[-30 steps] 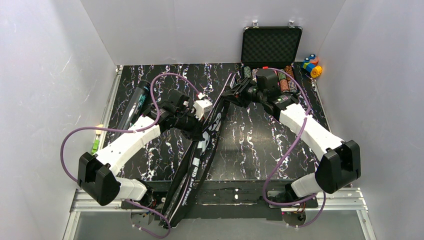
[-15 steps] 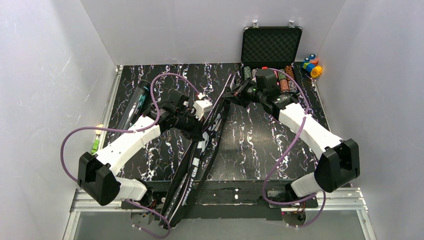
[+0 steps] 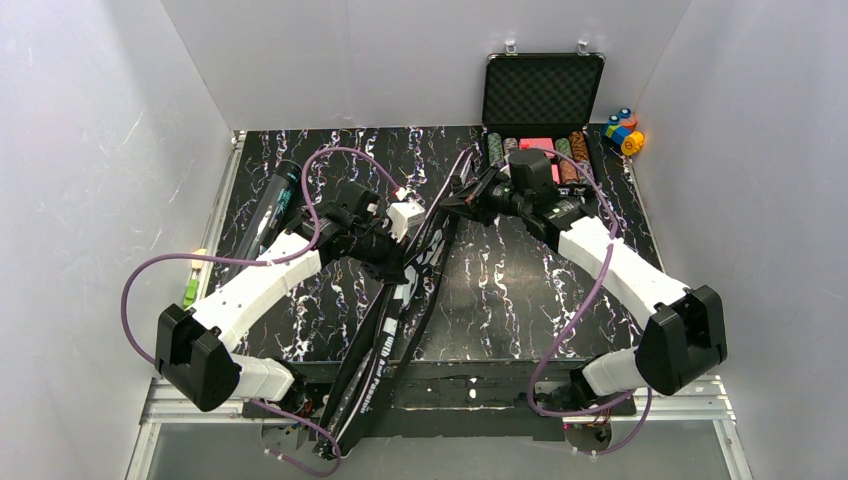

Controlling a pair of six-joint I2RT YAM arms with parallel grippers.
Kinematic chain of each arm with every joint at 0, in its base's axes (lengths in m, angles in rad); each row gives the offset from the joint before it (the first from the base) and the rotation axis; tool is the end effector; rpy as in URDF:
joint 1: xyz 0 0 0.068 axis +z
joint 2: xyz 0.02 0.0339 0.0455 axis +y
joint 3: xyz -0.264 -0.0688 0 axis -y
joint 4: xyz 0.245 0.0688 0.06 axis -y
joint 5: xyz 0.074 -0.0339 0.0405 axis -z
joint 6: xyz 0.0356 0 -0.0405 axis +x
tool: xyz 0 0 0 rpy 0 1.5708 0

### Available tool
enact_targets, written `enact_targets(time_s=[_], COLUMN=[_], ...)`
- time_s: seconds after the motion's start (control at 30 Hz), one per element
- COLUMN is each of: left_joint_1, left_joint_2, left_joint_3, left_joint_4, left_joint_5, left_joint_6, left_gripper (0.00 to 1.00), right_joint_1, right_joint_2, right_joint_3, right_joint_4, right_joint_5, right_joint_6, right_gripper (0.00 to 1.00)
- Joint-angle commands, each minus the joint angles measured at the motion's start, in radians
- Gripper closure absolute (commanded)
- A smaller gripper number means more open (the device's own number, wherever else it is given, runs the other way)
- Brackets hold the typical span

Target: Pack up the badminton gear

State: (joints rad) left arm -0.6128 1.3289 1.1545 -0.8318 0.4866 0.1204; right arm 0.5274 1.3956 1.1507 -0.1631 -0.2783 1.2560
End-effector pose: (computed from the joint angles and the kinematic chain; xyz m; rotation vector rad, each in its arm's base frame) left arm 0.2071 -0.1660 0.2973 1.1057 2.3579 -0.8089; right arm 0.2764 0.1723 0.3293 0.6086 2.1778 1.3495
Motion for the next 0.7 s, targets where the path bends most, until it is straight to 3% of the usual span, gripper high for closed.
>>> enact_targets(time_s=[0.0, 0.53, 0.67], left_joint_1=[-0.004, 0.002, 0.026], left_joint_2=[-0.05, -0.029, -0.002], left_joint_3=[0.031, 0.062, 0.095], left_joint_4=[0.056, 0.056, 0.048], left_joint_5=[0.037, 0.006, 0.025], left_joint_6=[0.014, 0.004, -0.031], left_gripper=[1.0, 0.99, 0.53], right_joint_1=[0.066, 0.254, 0.26], right_joint_2=[-0.028, 0.003, -0.001], right_joint_3=[-0.023, -0.063, -0.089], right_joint_4=[0.02, -0.026, -0.028], right_joint_5=[-0.07, -0.188, -0.2], right_joint_6=[0.009, 0.009, -0.001], right_gripper=[0.99, 0.99, 0.99])
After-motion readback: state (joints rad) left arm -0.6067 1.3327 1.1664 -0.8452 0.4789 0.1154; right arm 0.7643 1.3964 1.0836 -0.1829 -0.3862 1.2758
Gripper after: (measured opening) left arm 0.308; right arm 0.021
